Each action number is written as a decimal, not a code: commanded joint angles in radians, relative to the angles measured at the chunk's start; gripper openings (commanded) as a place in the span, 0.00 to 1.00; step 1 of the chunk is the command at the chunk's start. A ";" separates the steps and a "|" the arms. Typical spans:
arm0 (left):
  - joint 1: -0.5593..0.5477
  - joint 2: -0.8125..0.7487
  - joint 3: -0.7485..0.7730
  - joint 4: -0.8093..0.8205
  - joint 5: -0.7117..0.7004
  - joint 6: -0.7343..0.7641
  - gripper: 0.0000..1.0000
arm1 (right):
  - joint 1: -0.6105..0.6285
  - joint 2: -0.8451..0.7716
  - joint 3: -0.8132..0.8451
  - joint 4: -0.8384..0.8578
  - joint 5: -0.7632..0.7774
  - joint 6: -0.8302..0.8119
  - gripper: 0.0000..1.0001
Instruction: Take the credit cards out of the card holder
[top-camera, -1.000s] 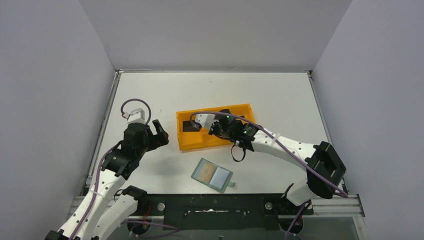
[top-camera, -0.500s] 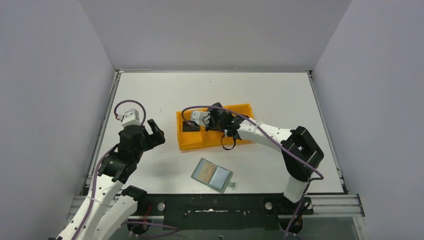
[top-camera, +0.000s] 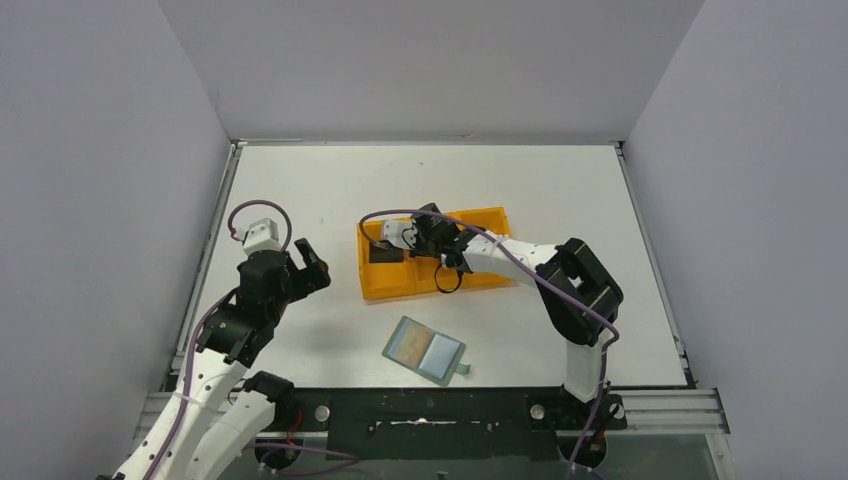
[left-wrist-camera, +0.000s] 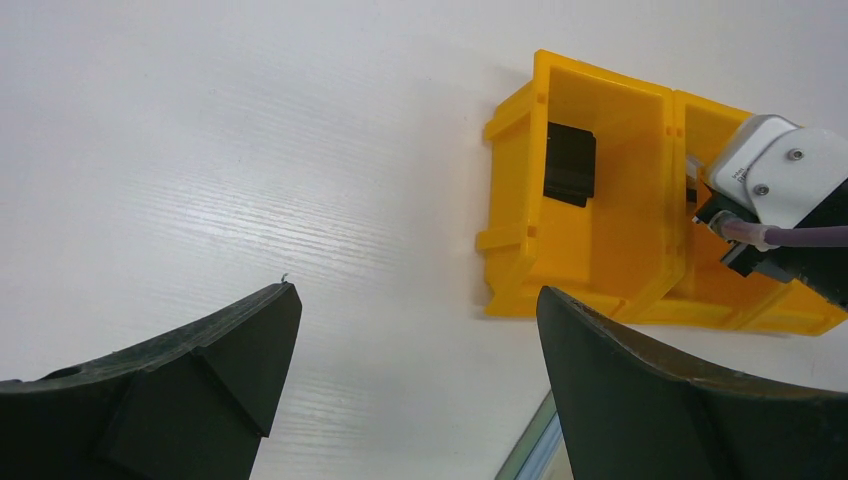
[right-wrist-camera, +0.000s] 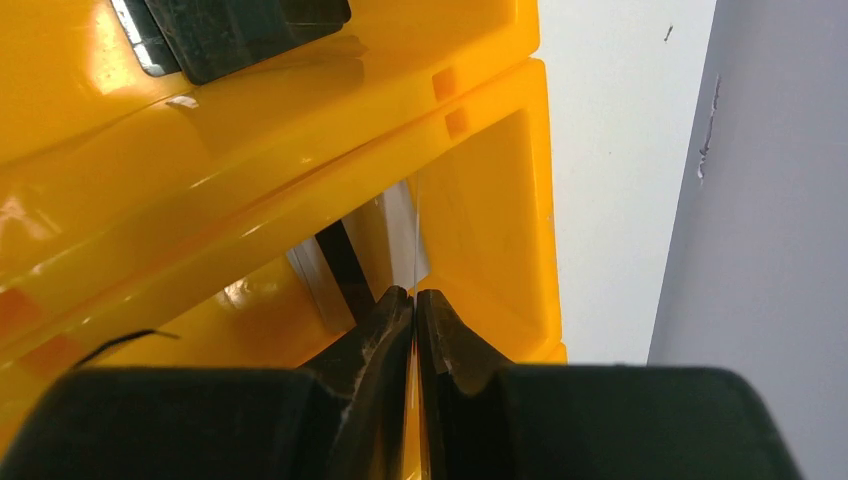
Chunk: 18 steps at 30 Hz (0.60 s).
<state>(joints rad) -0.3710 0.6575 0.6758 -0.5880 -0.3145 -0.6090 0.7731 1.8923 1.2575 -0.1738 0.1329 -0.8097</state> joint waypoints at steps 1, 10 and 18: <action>0.007 -0.006 0.007 0.028 -0.019 -0.003 0.90 | -0.021 0.013 0.042 0.088 0.036 -0.048 0.09; 0.007 -0.004 0.005 0.029 -0.016 -0.003 0.90 | -0.028 0.042 0.040 0.090 -0.007 -0.067 0.17; 0.007 -0.004 0.002 0.032 -0.013 -0.003 0.90 | -0.032 0.019 0.017 0.006 -0.110 -0.106 0.15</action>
<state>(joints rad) -0.3710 0.6582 0.6758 -0.5877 -0.3145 -0.6094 0.7467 1.9282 1.2579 -0.1410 0.0952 -0.8639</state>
